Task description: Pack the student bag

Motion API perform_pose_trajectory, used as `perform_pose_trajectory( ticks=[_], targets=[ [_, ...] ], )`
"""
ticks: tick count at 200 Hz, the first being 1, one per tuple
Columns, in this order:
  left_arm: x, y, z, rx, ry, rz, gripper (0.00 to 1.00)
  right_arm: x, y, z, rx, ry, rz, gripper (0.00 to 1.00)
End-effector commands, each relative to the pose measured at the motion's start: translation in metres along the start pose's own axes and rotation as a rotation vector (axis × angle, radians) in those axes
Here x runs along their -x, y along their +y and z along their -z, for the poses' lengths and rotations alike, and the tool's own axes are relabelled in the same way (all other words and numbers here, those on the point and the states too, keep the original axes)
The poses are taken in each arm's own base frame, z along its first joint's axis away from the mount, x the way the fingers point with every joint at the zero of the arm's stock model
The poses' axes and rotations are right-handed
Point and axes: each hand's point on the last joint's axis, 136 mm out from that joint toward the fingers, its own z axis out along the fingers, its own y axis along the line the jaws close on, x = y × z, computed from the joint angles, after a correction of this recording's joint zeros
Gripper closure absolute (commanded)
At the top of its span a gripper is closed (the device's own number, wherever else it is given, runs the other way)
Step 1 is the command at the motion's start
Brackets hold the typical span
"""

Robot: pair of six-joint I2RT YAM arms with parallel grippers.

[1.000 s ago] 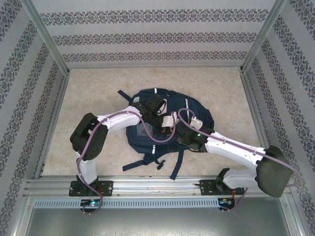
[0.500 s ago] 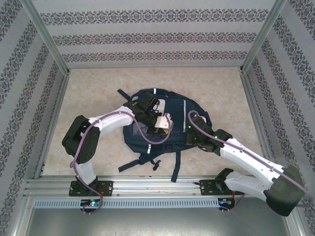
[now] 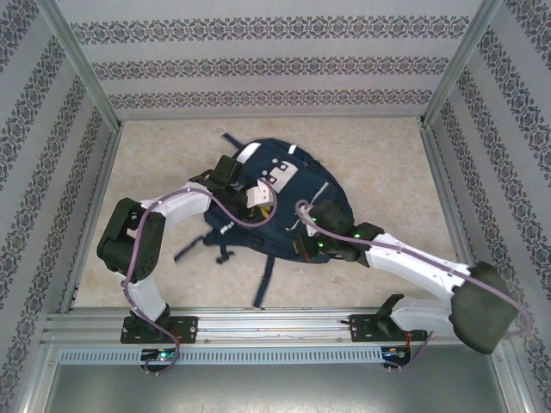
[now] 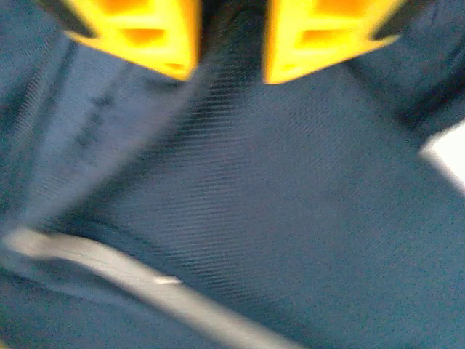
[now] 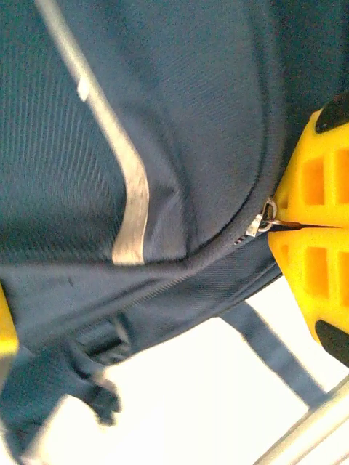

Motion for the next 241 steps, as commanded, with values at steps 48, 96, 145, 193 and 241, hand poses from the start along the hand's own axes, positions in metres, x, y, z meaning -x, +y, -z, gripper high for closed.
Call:
perform_pose_trajectory(
  ticks=[48, 96, 145, 193, 241],
  targets=[
    [0.013, 0.057, 0.062, 0.356, -0.119, 1.018, 0.47, 0.039, 0.068, -0.052, 0.173, 0.045, -0.008, 1.00],
    [0.002, -0.001, 0.041, 0.088, -0.115, 1.539, 0.47, 0.036, 0.081, -0.056, 0.263, 0.039, -0.002, 1.00],
    [-0.028, -0.009, 0.032, 0.160, -0.050, 1.667, 0.47, 0.035, 0.082, -0.058, 0.266, 0.027, -0.019, 1.00],
    [-0.018, -0.022, 0.014, 0.057, -0.081, 1.708, 0.51, 0.030, 0.089, -0.063, 0.267, 0.039, -0.002, 1.00],
    [-0.042, -0.032, 0.010, 0.196, 0.042, 1.681, 1.00, 0.028, 0.075, -0.066, 0.178, 0.045, -0.018, 1.00]
  ],
)
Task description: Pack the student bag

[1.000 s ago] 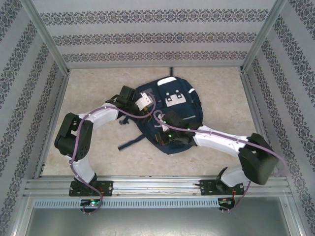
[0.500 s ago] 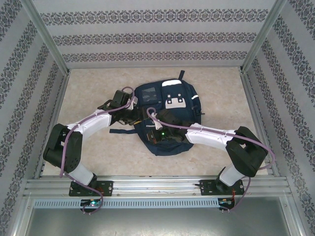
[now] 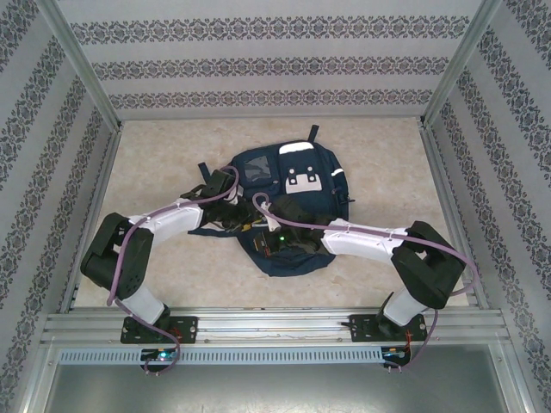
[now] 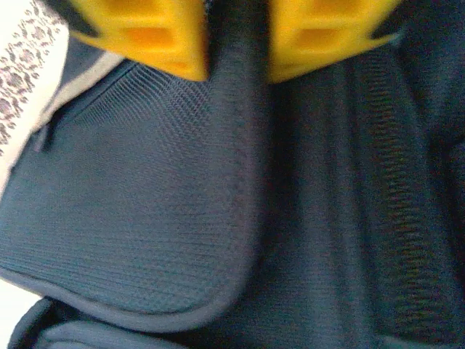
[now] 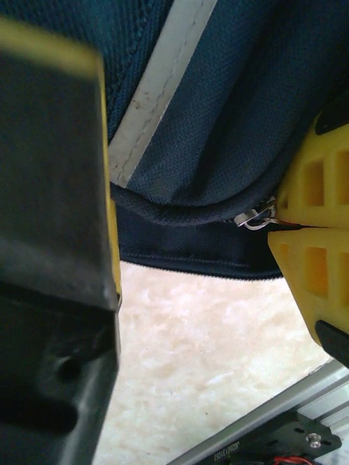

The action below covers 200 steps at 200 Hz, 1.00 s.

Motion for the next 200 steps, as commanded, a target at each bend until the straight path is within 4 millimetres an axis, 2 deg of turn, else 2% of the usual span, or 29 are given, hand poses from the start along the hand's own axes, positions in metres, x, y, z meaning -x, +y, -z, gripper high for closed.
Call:
perform_pose_trajectory(
  ticks=[1, 18, 36, 59, 80, 102, 118, 129, 142, 155, 165, 170, 187, 200],
  targets=[
    [-0.002, 0.007, 0.000, 0.057, -0.016, -0.010, 1.00, -0.003, 0.008, -0.002, 0.003, 0.013, 0.019, 1.00],
    [0.007, 0.014, 0.016, 0.165, -0.061, -0.103, 1.00, -0.013, -0.009, 0.008, -0.101, 0.042, -0.004, 1.00],
    [0.015, 0.021, 0.028, 0.232, -0.082, -0.187, 1.00, -0.028, -0.035, 0.027, -0.253, 0.069, -0.023, 1.00],
    [0.022, 0.034, 0.030, 0.246, -0.030, -0.220, 1.00, -0.043, -0.068, 0.056, -0.436, 0.078, -0.022, 1.00],
    [0.020, 0.032, 0.030, 0.242, 0.058, -0.336, 1.00, -0.049, -0.092, 0.075, -0.535, 0.061, -0.047, 1.00],
    [0.030, 0.036, 0.035, 0.300, 0.114, -0.441, 1.00, -0.054, -0.117, 0.089, -0.614, 0.046, -0.123, 1.00],
    [0.041, 0.034, 0.037, 0.299, 0.162, -0.485, 1.00, -0.056, -0.127, 0.091, -0.640, 0.041, -0.150, 1.00],
    [0.053, 0.031, 0.039, 0.290, 0.190, -0.512, 1.00, -0.056, -0.125, 0.087, -0.625, 0.053, -0.138, 1.00],
    [0.071, 0.031, 0.039, 0.295, 0.193, -0.524, 1.00, -0.052, -0.104, 0.072, -0.523, 0.074, -0.088, 1.00],
    [0.093, 0.027, 0.039, 0.297, 0.166, -0.511, 0.85, -0.047, -0.075, 0.053, -0.402, 0.085, -0.021, 1.00],
    [0.105, 0.022, 0.039, 0.284, 0.147, -0.477, 0.63, -0.042, -0.054, 0.041, -0.332, 0.083, 0.004, 1.00],
    [0.109, 0.018, 0.040, 0.278, 0.134, -0.459, 0.57, -0.040, -0.046, 0.035, -0.306, 0.083, 0.011, 1.00],
    [0.112, 0.006, 0.050, 0.260, 0.080, -0.394, 0.52, -0.030, -0.026, 0.020, -0.255, 0.079, 0.006, 1.00],
    [0.106, 0.007, 0.064, 0.271, 0.029, -0.332, 0.51, -0.023, -0.015, 0.009, -0.217, 0.074, -0.011, 1.00]
  ],
)
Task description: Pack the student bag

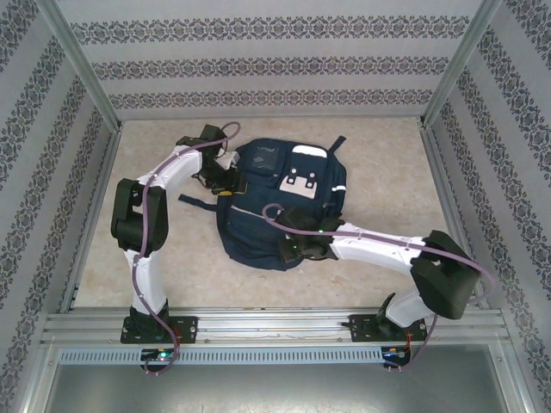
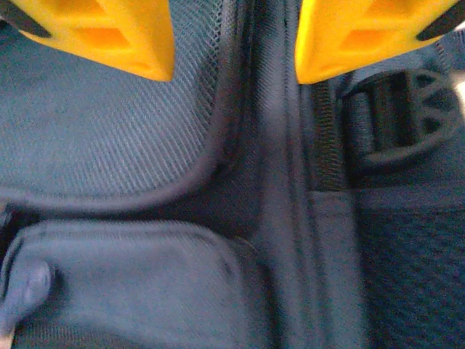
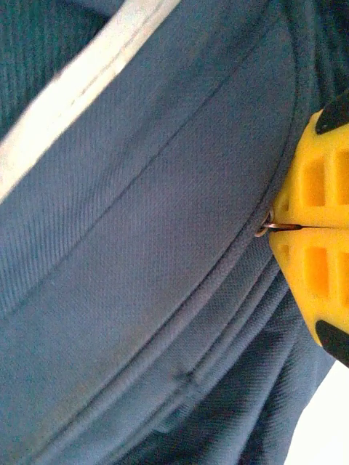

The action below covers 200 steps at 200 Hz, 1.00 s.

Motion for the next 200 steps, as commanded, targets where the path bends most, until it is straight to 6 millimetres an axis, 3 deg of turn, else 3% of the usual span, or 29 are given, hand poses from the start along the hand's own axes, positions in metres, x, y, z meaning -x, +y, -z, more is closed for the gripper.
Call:
perform_pose_trajectory(
  ticks=[1, 27, 49, 70, 88, 114, 157, 181, 200],
  targets=[
    [-0.009, -0.005, 0.032, 0.025, -0.051, 0.089, 0.51, 0.014, 0.045, -0.006, 0.146, 0.003, 0.002, 1.00],
    [-0.055, 0.005, 0.051, 0.064, -0.085, 0.260, 0.48, 0.027, 0.070, -0.012, 0.228, -0.009, -0.020, 1.00],
    [-0.096, 0.002, 0.049, -0.009, -0.087, 0.404, 0.45, 0.035, 0.086, -0.010, 0.290, -0.023, -0.019, 1.00],
    [-0.117, 0.009, 0.049, -0.009, -0.115, 0.485, 0.39, 0.042, 0.096, -0.005, 0.335, -0.045, -0.015, 1.00],
    [-0.119, 0.014, 0.047, 0.001, -0.144, 0.529, 0.38, 0.047, 0.108, 0.002, 0.377, -0.058, -0.002, 1.00],
    [-0.103, 0.001, 0.045, -0.102, -0.191, 0.581, 0.39, 0.050, 0.127, 0.009, 0.424, -0.074, 0.036, 1.00],
    [-0.091, -0.010, 0.039, -0.110, -0.220, 0.599, 0.43, 0.046, 0.143, -0.005, 0.425, -0.058, 0.042, 1.00],
    [-0.103, -0.006, 0.018, -0.058, -0.195, 0.600, 0.55, 0.046, 0.146, -0.007, 0.412, -0.065, 0.033, 1.00],
    [-0.118, 0.012, 0.006, 0.021, -0.187, 0.585, 0.77, 0.043, 0.141, -0.008, 0.392, -0.064, 0.025, 1.00]
  ],
)
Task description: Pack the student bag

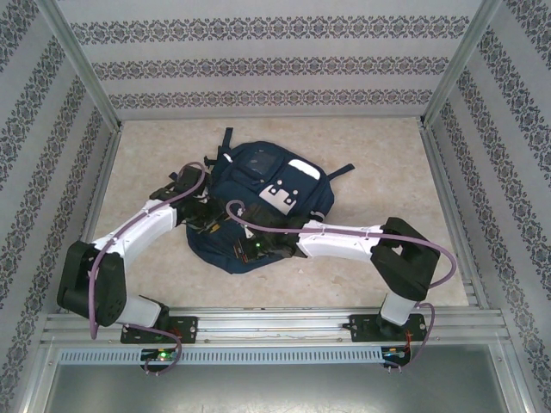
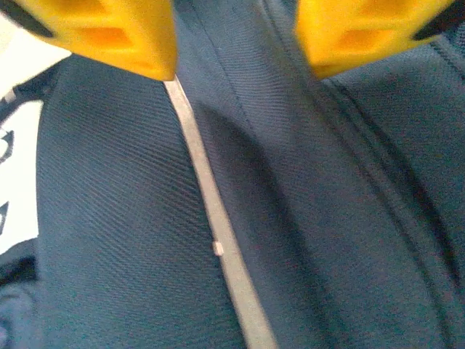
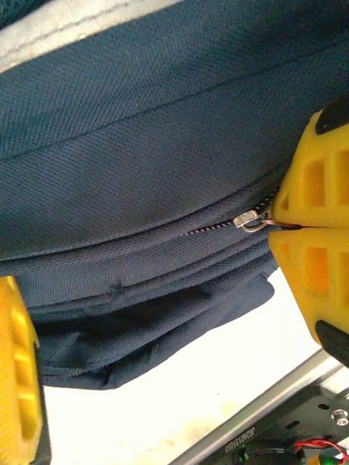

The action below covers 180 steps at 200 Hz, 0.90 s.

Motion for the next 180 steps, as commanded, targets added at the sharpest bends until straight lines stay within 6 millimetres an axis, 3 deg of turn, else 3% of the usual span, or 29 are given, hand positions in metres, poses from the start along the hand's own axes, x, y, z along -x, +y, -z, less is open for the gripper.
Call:
perform_pose_trajectory(
  ticks=[1, 24, 52, 73, 96, 123, 161, 180],
  targets=[
    [-0.005, 0.012, -0.016, 0.036, -0.015, -0.021, 0.78, 0.007, 0.028, 0.004, 0.071, -0.033, 0.026, 1.00],
    [-0.004, 0.013, -0.011, 0.031, -0.030, -0.101, 1.00, -0.004, 0.011, 0.008, 0.007, -0.014, 0.024, 1.00],
    [0.004, 0.007, 0.009, 0.063, -0.049, -0.202, 1.00, -0.024, -0.016, 0.018, -0.092, 0.026, 0.078, 1.00],
    [0.006, 0.005, 0.014, 0.057, -0.010, -0.241, 1.00, -0.043, -0.049, 0.034, -0.240, 0.105, 0.191, 1.00],
    [0.003, 0.004, 0.016, 0.060, 0.034, -0.303, 1.00, -0.049, -0.088, 0.056, -0.404, 0.154, 0.245, 1.00],
    [0.001, 0.009, 0.014, 0.058, 0.063, -0.346, 1.00, -0.040, -0.124, 0.072, -0.474, 0.145, 0.168, 1.00],
    [-0.009, 0.013, 0.007, 0.038, 0.117, -0.390, 1.00, -0.002, -0.159, 0.079, -0.493, 0.039, 0.021, 1.00],
    [-0.012, 0.013, 0.005, 0.028, 0.135, -0.396, 1.00, 0.010, -0.170, 0.077, -0.486, 0.005, -0.080, 0.90]
  ],
)
